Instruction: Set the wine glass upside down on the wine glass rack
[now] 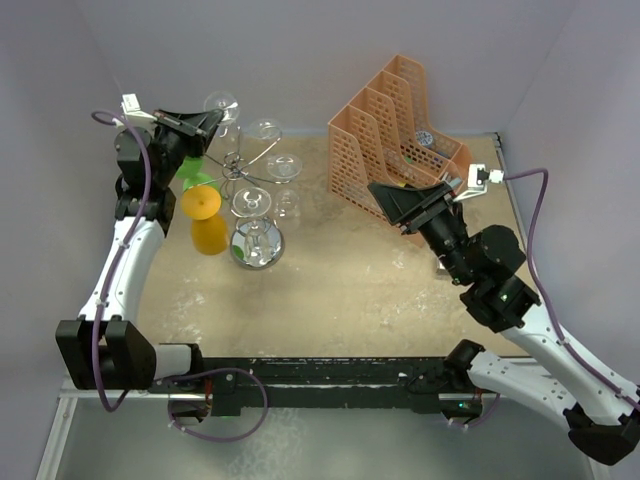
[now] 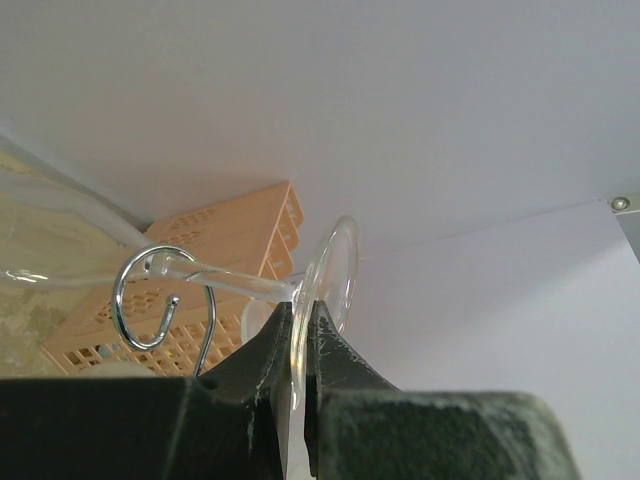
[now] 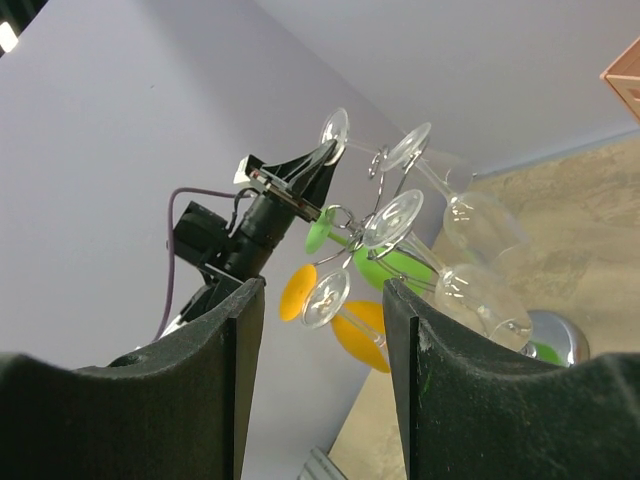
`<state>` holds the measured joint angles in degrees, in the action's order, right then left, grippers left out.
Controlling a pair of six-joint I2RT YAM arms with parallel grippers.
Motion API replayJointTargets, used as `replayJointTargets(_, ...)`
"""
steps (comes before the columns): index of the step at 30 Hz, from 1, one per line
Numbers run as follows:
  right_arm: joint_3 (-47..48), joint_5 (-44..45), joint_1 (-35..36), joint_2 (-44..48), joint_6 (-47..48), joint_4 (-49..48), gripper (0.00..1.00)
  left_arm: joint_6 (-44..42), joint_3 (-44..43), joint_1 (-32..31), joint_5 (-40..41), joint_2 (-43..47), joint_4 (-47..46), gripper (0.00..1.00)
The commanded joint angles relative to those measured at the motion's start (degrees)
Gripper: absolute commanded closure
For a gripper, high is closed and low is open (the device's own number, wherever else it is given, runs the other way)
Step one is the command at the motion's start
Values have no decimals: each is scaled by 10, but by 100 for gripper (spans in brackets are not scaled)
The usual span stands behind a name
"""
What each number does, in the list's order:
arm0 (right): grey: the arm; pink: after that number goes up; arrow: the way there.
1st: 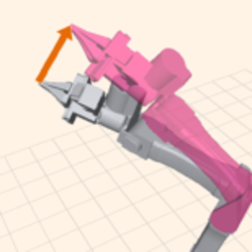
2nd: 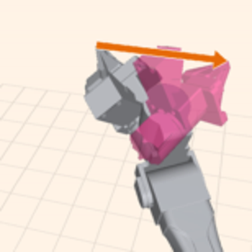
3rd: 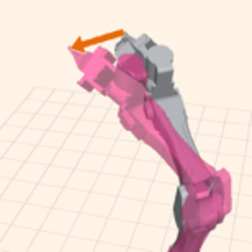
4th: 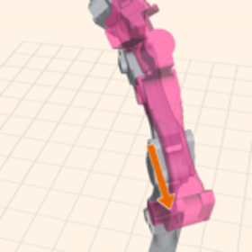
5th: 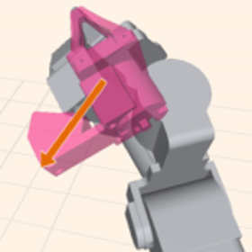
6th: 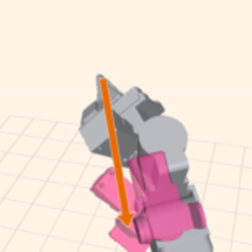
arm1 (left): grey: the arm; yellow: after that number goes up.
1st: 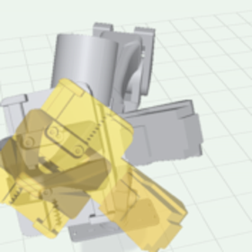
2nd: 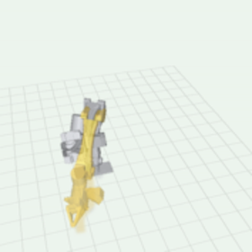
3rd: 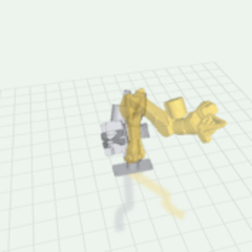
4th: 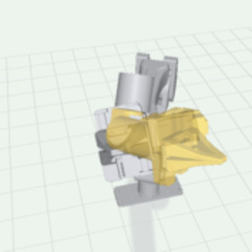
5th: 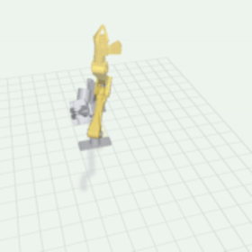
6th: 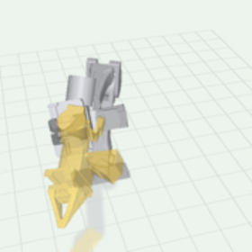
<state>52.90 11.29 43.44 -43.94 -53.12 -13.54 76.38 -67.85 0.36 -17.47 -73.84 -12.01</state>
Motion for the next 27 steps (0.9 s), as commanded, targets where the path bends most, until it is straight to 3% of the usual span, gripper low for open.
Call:
replayJointTargets(1,4,16,0,1,4,-29,47,-35,-32,3,23,0,-20,100)
replayJointTargets(9,4,13,-2,-4,1,-27,47,-60,-21,3,68,33,21,100)
replayJointTargets(27,-2,10,-2,1,-9,-23,48,-103,-91,3,109,21,198,100)
